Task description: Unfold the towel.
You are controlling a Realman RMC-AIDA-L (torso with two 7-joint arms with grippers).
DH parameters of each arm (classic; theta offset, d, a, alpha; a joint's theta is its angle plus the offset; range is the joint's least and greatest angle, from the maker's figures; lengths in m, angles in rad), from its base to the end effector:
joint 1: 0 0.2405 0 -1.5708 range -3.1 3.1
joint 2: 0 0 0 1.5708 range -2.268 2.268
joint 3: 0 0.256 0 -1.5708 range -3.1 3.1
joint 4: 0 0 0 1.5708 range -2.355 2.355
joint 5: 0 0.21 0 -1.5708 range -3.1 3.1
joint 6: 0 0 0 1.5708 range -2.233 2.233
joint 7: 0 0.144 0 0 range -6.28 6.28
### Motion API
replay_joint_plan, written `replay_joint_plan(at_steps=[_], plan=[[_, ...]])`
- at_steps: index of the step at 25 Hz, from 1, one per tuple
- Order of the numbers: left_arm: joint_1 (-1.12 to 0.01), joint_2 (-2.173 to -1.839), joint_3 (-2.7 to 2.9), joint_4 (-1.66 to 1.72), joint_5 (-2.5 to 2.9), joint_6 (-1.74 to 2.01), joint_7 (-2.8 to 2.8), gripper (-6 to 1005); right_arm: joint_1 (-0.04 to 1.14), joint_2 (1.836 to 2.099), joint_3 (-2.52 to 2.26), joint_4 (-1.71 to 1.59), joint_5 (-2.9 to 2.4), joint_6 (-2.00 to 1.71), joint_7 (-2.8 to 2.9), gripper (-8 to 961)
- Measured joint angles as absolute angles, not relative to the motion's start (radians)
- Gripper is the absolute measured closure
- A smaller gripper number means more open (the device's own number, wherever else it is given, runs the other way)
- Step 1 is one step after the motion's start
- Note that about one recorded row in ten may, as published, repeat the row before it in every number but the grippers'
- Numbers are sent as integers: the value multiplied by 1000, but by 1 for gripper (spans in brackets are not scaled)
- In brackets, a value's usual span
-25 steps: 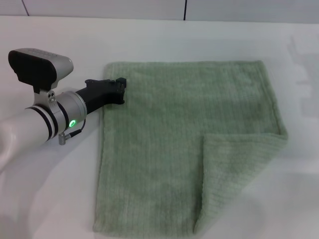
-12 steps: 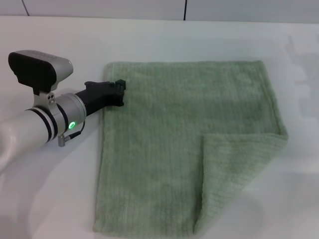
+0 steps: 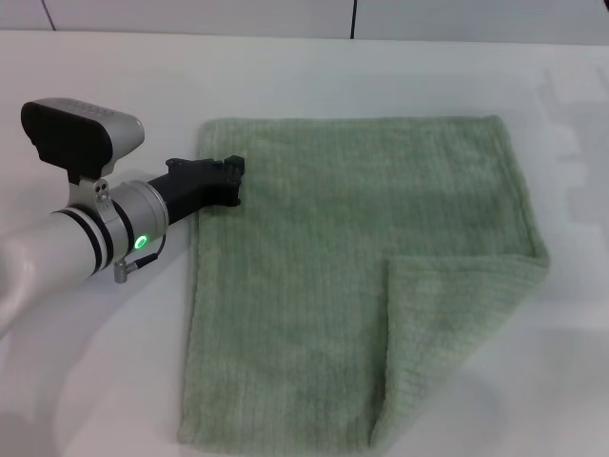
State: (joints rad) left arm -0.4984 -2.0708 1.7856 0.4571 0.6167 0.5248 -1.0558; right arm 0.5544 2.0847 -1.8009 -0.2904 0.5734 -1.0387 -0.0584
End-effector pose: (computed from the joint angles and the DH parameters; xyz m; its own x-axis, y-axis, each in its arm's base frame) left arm -0.2842 0.3676 -0.0870 0.6813 0.4700 0.5611 0.7305 -0.4859 -0.4800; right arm 0.2776 0.3971 0.0172 0.7589 0.1899 -0.6229 -0.6287 -0.0352 -0.7768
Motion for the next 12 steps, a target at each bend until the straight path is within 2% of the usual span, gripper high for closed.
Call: replay_joint_plan(at_steps=[12], plan=[[-492,-2068,1782,463,617,528,-1059,1000,498,2075,-1849,-676,510,-663,-65,183]])
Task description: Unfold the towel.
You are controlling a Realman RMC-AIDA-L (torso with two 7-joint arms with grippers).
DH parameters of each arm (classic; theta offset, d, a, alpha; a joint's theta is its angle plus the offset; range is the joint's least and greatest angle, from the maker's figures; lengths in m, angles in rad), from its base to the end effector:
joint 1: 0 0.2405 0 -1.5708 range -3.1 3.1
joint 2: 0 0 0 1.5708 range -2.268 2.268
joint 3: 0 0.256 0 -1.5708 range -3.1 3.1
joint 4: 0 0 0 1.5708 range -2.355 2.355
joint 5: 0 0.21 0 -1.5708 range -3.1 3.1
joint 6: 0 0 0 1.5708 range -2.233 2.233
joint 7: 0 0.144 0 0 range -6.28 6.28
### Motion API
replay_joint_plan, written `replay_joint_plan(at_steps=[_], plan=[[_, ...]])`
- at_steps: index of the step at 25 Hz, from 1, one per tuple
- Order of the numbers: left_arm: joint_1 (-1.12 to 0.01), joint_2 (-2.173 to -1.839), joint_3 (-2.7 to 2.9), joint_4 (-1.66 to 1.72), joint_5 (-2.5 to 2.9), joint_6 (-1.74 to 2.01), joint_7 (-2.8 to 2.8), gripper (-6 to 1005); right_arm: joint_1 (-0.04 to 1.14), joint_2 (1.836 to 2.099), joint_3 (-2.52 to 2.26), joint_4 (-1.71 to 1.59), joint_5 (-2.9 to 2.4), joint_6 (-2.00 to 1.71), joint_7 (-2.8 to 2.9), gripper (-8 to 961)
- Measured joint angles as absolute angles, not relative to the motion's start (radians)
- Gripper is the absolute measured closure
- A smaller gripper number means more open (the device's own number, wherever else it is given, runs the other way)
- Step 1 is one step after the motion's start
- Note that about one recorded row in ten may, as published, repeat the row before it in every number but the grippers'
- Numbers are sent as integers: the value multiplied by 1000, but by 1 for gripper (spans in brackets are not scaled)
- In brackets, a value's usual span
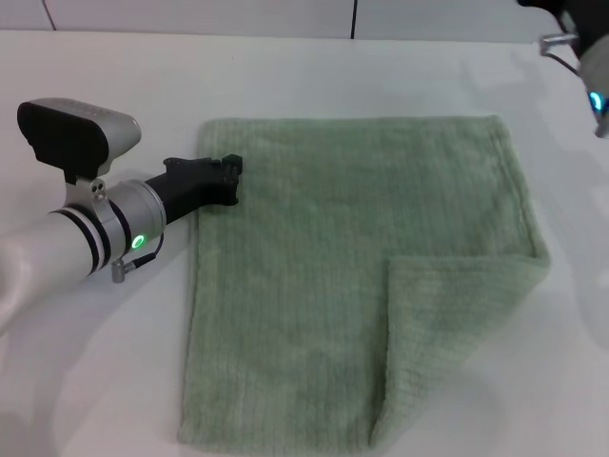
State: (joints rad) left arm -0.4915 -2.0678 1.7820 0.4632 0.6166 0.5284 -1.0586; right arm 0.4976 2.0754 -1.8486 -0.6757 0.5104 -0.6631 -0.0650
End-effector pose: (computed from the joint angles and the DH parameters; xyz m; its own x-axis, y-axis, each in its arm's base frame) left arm -0.2854 0.3672 -0.0849 0.6768 0.4689 0.5675 0.7345 -0.4814 -0.4782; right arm 0.2147 0.4176 -0.0085 0.7244 0.0987 -0.6823 -0.6510 -0.2277 -0.7241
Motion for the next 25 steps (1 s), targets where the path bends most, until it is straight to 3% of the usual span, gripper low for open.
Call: replay_joint_plan(at_steps=[11,25], plan=[[-492,-2066,1781,465,617,529,-1060,1001,479,2074,-1759,-1092,393,-58,-69,184],[-490,-2068,1784,465,617,530,-1054,1001,605,2071,-1642,-1362,386,641,-99,184]])
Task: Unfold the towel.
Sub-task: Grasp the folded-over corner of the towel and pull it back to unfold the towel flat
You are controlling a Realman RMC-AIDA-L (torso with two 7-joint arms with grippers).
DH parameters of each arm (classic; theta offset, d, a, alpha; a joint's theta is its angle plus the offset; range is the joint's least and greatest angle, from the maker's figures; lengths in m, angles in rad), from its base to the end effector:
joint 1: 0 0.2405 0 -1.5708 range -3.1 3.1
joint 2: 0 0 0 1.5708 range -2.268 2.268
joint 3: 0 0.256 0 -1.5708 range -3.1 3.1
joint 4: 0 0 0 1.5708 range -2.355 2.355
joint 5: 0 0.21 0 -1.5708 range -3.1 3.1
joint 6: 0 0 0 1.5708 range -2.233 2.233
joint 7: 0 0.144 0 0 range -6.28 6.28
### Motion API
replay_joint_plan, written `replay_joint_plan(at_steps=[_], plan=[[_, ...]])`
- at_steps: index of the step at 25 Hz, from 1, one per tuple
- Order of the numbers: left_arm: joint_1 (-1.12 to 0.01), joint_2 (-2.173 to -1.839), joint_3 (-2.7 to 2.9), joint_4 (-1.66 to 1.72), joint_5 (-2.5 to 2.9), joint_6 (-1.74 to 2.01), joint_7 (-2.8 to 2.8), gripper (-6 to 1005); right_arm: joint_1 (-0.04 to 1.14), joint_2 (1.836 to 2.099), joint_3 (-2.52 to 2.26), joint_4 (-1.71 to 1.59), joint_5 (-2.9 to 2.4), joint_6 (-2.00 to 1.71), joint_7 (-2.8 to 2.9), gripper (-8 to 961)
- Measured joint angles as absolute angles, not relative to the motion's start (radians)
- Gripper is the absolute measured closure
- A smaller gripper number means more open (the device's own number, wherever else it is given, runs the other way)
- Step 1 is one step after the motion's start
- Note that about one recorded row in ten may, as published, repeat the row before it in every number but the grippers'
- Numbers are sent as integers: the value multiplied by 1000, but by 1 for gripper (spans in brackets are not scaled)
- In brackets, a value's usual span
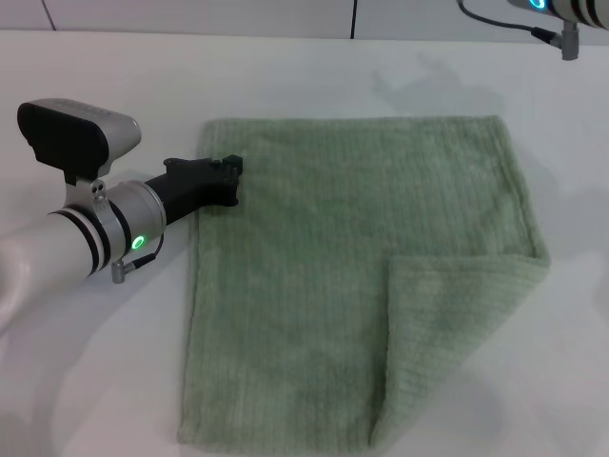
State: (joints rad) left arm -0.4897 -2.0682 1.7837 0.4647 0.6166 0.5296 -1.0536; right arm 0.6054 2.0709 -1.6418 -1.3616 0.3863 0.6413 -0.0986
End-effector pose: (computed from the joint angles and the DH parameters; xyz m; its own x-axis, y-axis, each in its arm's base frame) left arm -0.2852 0.3666 -0.0853 0.6804 0.4664 0.5652 0.7311 -0.4852 -0.4797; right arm 0.0986 0.4315 0.0007 0.8273 -0.3473 -0.4415 -0.5607 -0.4640 -0.6858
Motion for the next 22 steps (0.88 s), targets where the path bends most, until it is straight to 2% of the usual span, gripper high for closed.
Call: replay_joint_plan(at_steps=[22], plan=[[-488,-2066,1786,465,617,533,-1061,1001,858,2075,-1478,-1257,586,1298,-319,184]])
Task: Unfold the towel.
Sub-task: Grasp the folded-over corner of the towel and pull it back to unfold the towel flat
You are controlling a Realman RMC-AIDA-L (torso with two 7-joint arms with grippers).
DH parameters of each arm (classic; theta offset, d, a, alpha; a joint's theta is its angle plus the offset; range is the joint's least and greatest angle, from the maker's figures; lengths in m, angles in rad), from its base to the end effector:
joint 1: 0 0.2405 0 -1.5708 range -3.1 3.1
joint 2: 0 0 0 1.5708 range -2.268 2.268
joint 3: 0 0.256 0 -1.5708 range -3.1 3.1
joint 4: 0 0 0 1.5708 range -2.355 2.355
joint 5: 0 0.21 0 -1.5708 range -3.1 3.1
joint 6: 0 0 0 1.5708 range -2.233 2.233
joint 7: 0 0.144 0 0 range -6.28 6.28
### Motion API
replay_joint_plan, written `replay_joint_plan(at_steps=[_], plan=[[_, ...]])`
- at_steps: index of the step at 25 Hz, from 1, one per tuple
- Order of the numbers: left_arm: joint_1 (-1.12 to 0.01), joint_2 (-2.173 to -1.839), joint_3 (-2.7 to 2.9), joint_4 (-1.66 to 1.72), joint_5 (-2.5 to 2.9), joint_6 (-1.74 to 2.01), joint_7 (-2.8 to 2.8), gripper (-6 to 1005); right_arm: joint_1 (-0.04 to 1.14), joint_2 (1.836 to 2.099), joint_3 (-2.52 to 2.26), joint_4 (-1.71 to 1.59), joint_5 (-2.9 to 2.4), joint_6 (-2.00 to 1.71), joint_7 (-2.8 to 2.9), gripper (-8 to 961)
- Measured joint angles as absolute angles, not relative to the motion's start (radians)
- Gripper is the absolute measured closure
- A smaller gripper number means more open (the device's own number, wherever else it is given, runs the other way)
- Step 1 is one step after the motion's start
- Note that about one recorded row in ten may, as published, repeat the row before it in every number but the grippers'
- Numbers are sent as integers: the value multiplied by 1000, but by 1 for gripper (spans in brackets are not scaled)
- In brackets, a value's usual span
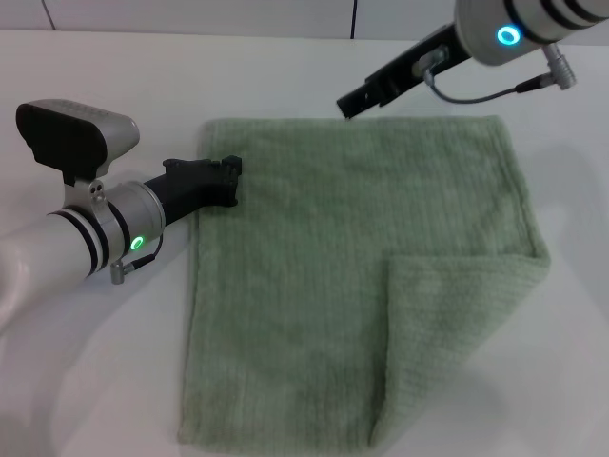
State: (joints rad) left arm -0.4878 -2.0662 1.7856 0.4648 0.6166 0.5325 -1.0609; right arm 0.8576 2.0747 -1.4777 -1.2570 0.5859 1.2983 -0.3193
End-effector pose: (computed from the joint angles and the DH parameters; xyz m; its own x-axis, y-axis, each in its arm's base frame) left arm -0.2860 0.3661 -0.0849 0.6760 0.4698 0.5677 0.7351 -0.4832 -0.4754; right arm 0.0787 0.4077 -0.0238 0.8109 -0.5849 -0.0169 -0.5171 -0.7027 -0.4886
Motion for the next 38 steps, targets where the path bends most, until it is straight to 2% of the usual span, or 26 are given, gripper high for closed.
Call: replay_joint_plan(at_steps=[17,38], plan=[[-492,-2066,1786,466,617,532,-1062,1001,970,2077,-1479,-1034,646,1456,-404,185],[-492,-2066,1785,465,617,526,-1062,1000,991,2082,-1518,-931,651,1482,-444,185]])
